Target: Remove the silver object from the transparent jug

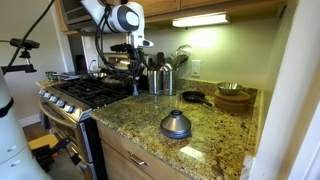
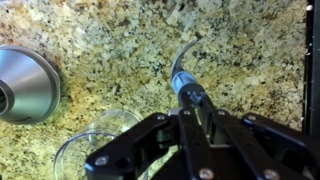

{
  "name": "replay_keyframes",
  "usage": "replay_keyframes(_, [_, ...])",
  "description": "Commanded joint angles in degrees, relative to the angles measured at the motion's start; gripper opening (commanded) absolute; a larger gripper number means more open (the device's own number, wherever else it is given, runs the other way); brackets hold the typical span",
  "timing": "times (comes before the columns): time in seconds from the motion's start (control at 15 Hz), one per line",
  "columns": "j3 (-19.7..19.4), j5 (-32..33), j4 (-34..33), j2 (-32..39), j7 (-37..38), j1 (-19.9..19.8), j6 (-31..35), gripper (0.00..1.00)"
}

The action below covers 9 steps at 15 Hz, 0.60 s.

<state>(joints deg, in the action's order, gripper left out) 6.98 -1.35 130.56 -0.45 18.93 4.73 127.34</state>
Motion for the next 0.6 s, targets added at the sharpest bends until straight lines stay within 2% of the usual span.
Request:
replay_keyframes(0.0, [0.2, -1.3, 1.0, 3.6, 0.5, 1.2, 5.3, 0.08])
replay_keyframes(0.53, [0.0, -2.4, 2.2, 12.2, 0.0, 2.7, 13.5, 0.08])
